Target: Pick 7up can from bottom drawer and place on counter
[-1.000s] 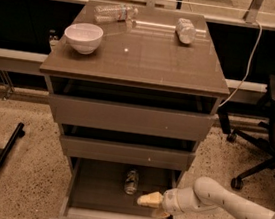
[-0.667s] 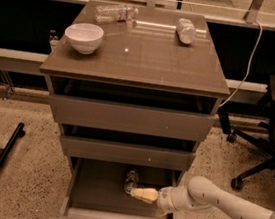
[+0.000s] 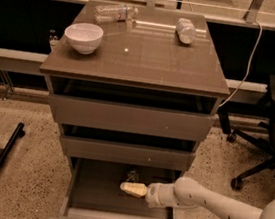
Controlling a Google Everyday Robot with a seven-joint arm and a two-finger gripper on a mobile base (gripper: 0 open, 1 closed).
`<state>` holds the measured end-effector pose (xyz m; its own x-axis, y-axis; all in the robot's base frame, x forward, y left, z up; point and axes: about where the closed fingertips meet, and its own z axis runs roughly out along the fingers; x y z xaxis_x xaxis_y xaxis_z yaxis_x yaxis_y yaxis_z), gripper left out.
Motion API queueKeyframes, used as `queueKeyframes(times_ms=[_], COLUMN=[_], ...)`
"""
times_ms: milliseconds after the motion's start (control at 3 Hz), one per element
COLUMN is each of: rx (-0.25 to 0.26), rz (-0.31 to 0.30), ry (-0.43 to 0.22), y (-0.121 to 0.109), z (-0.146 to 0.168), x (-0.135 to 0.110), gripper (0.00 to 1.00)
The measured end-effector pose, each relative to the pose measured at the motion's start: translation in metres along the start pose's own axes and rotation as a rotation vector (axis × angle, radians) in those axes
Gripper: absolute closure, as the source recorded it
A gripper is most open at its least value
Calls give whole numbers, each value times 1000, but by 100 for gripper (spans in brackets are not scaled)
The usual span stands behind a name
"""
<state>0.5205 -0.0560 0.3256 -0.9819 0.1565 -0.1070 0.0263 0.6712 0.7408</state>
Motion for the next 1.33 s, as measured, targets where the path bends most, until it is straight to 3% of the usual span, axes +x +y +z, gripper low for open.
queueKeyframes(times_ms=[333, 1000, 1333], rx=[24, 85, 121], rz=[-54, -70, -54], ry=[-46, -93, -89], y=[9, -2, -20], z=[22, 58, 91], x=[-11, -51, -100], gripper=[0, 0, 0])
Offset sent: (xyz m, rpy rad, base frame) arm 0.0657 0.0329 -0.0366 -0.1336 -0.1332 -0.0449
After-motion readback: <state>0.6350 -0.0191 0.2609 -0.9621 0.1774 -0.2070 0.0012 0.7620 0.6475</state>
